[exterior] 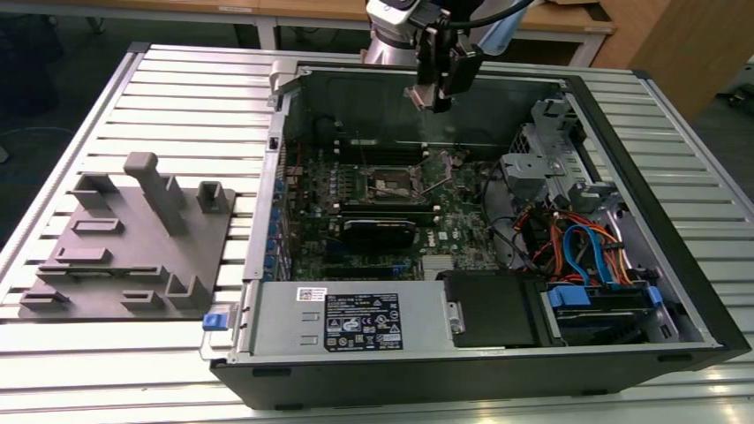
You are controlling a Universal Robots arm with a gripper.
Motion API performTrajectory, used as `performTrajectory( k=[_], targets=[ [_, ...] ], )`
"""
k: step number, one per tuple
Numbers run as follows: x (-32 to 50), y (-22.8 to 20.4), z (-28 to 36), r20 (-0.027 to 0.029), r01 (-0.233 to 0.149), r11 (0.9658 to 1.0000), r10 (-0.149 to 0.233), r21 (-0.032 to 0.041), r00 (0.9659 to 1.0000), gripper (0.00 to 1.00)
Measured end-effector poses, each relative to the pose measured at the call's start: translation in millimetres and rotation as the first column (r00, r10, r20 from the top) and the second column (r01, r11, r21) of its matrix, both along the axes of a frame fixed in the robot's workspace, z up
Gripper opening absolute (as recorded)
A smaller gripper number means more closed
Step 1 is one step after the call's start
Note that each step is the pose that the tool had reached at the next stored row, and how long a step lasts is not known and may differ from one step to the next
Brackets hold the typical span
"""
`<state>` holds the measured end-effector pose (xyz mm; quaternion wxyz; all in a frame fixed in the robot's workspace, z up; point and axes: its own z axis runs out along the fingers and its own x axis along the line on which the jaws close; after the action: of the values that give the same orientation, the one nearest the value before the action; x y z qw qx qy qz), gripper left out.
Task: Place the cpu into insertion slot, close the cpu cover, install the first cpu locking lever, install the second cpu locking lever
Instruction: 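Place the cpu into insertion slot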
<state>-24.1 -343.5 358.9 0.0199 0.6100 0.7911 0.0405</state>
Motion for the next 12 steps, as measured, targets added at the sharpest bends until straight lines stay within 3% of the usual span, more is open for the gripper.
performTrajectory(
  k=[7,12],
  targets=[
    [0.0,0.0,-0.5,0.0002,0.025,0.9997,-0.025,0.0003,0.9997,0.54],
    [0.0,0.0,-1.1,0.0001,0.093,0.9957,-0.093,0.0002,0.9957,0.54]
  ],
)
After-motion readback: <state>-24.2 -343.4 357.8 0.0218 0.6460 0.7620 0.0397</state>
